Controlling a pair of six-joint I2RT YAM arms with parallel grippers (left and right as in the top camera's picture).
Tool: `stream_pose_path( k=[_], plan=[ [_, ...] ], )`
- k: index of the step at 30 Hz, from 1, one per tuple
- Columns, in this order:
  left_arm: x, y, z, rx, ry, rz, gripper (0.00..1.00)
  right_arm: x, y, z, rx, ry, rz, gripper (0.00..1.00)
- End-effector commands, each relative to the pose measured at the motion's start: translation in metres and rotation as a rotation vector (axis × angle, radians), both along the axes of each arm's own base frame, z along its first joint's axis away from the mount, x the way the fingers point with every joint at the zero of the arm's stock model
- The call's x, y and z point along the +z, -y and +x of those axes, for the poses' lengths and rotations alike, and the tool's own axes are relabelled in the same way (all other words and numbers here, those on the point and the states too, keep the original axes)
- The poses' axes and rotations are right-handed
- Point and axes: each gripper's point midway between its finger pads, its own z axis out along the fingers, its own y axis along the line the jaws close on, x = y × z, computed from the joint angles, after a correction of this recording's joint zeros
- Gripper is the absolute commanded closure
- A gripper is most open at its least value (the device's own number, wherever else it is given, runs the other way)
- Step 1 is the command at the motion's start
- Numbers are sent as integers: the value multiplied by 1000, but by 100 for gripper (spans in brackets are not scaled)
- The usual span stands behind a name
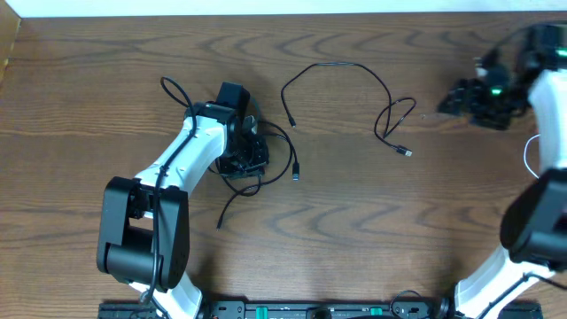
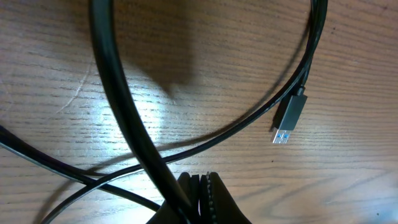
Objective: Untangle cables
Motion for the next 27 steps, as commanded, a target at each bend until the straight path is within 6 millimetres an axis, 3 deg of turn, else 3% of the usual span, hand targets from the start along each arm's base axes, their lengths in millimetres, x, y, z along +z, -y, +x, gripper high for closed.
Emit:
stream_pose_path(
  k=[1,9,12,15,16,19,20,21,22,27],
  plan=[
    [4,1,-3,-19,9,-3,92,-24,-39,8,72,-36,54,22],
    [4,1,-3,-19,7,-3,92,-65,-87,34,131,-32,36,33],
    [4,0,-4,-19,5,-2,92,-75,-98,40,129,-29,21,53],
    [4,0,-4,-19,5,-2,92,-72,-112,45,154,1,33,95],
    [4,0,-4,-19,5,-2,92,-66,-116,46,163,13,47,99],
    [4,0,-4,-19,5,-2,92,-29,-137,52,242,110,146,99],
    [4,0,-4,-19,5,-2,92,-1,-145,57,271,181,200,99],
    [4,0,-4,-19,5,-2,92,11,-147,59,282,210,217,99],
    [4,0,-4,-19,5,-2,92,54,-151,67,305,320,254,99],
    [4,0,-4,-19,4,-1,92,174,-128,82,293,652,177,99]
  ],
)
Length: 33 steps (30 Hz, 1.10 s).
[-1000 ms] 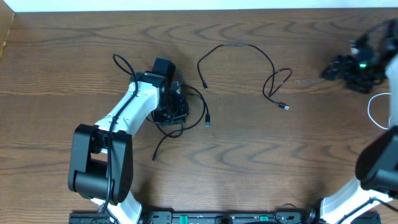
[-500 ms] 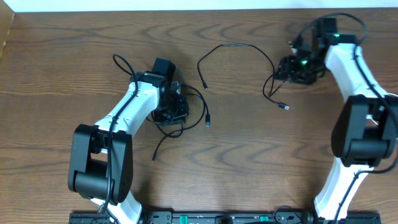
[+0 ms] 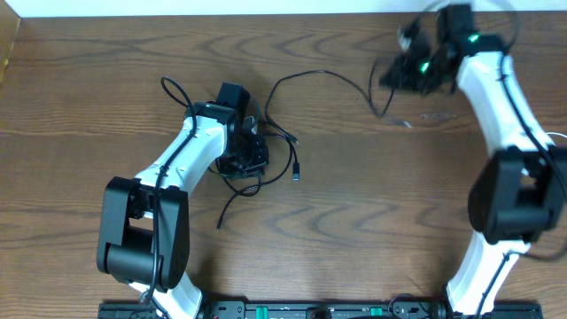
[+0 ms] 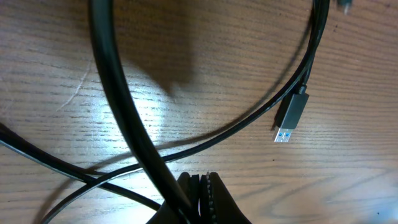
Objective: Untangle cables
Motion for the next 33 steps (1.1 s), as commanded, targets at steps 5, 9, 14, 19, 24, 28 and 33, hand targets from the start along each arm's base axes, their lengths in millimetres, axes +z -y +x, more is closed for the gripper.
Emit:
stream_pose_path(
  k=[5,9,14,19,24,28,33],
  plan=[
    [4,1,-3,-19,9,-3,92,216,70,-4,-207,580,-175,99],
    [4,1,-3,-19,10,-3,92,239,133,-15,-439,623,-376,99],
    [4,1,-3,-19,8,-3,92,241,226,-32,-738,568,-624,99],
    [4,0,-6,-19,-4,0,92,238,303,-56,-958,493,-786,99],
    [4,0,-6,-19,-4,0,92,228,351,-76,-1055,429,-823,99],
    [4,0,-6,-19,-4,0,92,214,379,-89,-1105,363,-841,99],
    [4,0,-6,-19,-6,0,92,180,406,-97,-1168,245,-822,99]
  ],
)
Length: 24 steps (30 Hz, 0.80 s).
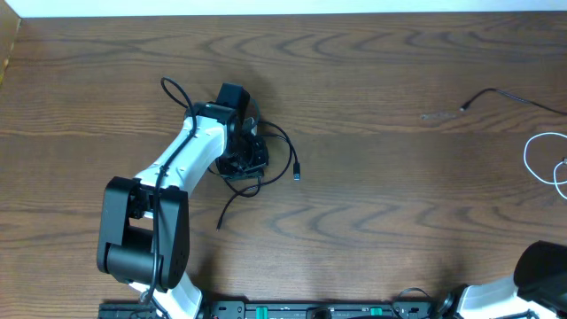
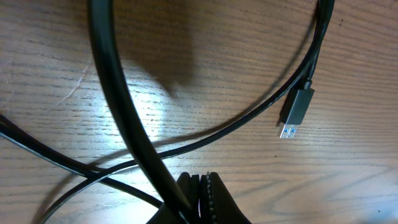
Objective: Untangle cables
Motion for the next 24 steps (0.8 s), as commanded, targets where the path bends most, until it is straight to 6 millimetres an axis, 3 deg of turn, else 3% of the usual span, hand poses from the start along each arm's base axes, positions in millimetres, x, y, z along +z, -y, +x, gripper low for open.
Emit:
stream_pose_path(
  k=[1,3,6,8,9,10,11,15,19,20,21,24],
  plan=[
    [4,1,-4,-19,6,-2,92,-32,19,0,-66,-45,59,99],
    [4,0,-4,-19,2,-2,92,-44,23,2,-63,-61,83,99],
    [4,0,-5,-19,1,-1,92,-60,23,8,-43,-85,120,83],
    [4,0,-5,-19,2,-2,92,-70,14,17,17,-83,172,56],
    [4,0,-5,-19,2,-2,92,-75,4,24,71,-74,215,37],
    [4,0,-4,-19,2,-1,92,-79,-8,30,133,-64,268,26],
    [4,0,-4,-19,2,-1,92,-82,-17,34,173,-57,303,22],
    [4,0,-4,-19,3,-2,93,-90,-72,46,409,-41,497,22],
    [6,8,-1,-21,15,-46,92,-104,-112,39,477,-109,612,21],
    [9,15,1,-27,25,-90,92,-107,-119,36,484,-133,628,21],
    [22,39,8,-78,67,-247,92,-113,-135,33,516,-182,645,21],
    [56,83,13,-207,160,-529,92,-123,-165,28,594,-274,655,20]
  ],
)
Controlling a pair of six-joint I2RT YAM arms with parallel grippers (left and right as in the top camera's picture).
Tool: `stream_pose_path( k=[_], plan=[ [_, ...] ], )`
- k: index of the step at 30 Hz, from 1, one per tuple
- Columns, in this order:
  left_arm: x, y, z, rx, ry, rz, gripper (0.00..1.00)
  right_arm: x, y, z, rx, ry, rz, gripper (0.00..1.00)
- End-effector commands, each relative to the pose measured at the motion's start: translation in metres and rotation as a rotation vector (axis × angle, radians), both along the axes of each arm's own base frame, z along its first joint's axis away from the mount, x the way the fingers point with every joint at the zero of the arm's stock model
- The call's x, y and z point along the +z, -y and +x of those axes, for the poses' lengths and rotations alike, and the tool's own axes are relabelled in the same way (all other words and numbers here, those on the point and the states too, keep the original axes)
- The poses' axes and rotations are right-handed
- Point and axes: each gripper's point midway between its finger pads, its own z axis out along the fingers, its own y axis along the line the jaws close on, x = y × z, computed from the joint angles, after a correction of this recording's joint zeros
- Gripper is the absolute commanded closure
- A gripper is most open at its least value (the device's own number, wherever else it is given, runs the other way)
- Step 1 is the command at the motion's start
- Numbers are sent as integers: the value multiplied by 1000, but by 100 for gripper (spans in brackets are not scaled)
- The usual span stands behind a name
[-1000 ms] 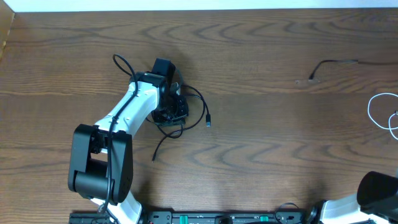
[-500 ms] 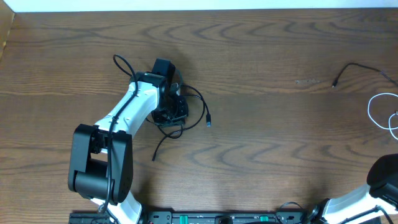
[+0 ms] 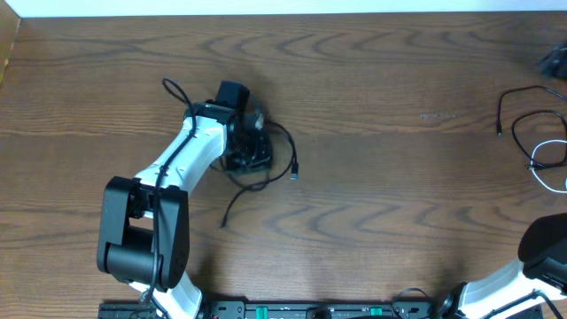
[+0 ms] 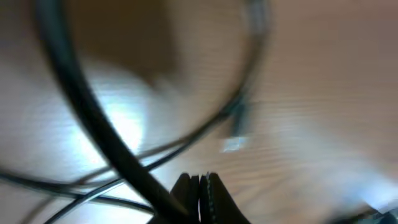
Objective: Untangle cables
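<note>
My left gripper (image 3: 250,152) rests on the table in the middle of a tangled black cable (image 3: 282,142). In the blurred left wrist view its jaws (image 4: 200,180) are pressed together, and a thick run of that cable (image 4: 94,118) leads into them from the upper left. The cable's USB plug (image 3: 293,174) lies to the gripper's right and shows as a smear (image 4: 239,118) in the wrist view. One small loop (image 3: 171,89) sticks out at the upper left. A dark part at the top right edge (image 3: 555,62) may be my right gripper; its jaws do not show.
A second black cable (image 3: 501,106) lies in loose curves at the far right, beside a white cable (image 3: 534,159) at the right edge. Bare brown table (image 3: 372,221) lies between the two groups. The right arm's base (image 3: 540,252) stands at the lower right.
The second black cable, then stretched with its end near the table's right third, now lies bunched further right. The left wrist view has gone blurred and the USB plug sits further left in it.
A second black cable lay in the table's middle, apart from the tangle under my left gripper. Then my right gripper was at its right end. Then that cable was mostly off the right edge. Now it lies beside the white cable, while the left gripper stays shut.
</note>
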Motion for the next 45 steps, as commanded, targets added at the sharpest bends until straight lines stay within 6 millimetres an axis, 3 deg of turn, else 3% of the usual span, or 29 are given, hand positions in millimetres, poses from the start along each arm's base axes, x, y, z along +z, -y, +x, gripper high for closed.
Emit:
stream_pose_path(
  k=[1,4,10,15,18,24,33,39,45],
  plan=[
    [56,66,-9,-235,114,-431,92,-5,-49,2,180,-29,34,19],
    [65,83,-17,-342,174,-495,92,-14,-77,-5,279,-87,39,17],
    [62,87,-24,-406,202,-479,92,-36,-128,-17,445,-186,56,11],
    [40,62,-17,-374,206,-242,92,-70,-174,-27,559,-250,130,7],
    [43,43,-11,-370,245,-101,92,-88,-208,-33,633,-251,231,7],
    [95,39,-7,-365,402,-90,92,-120,-262,-47,741,-253,355,8],
    [176,78,-44,-479,555,-376,92,-155,-318,-69,885,-270,338,8],
    [200,87,-41,-486,633,-453,92,-157,-345,-76,950,-254,326,7],
    [225,96,-30,-442,686,-537,92,-160,-354,-81,982,-266,286,6]
  ],
)
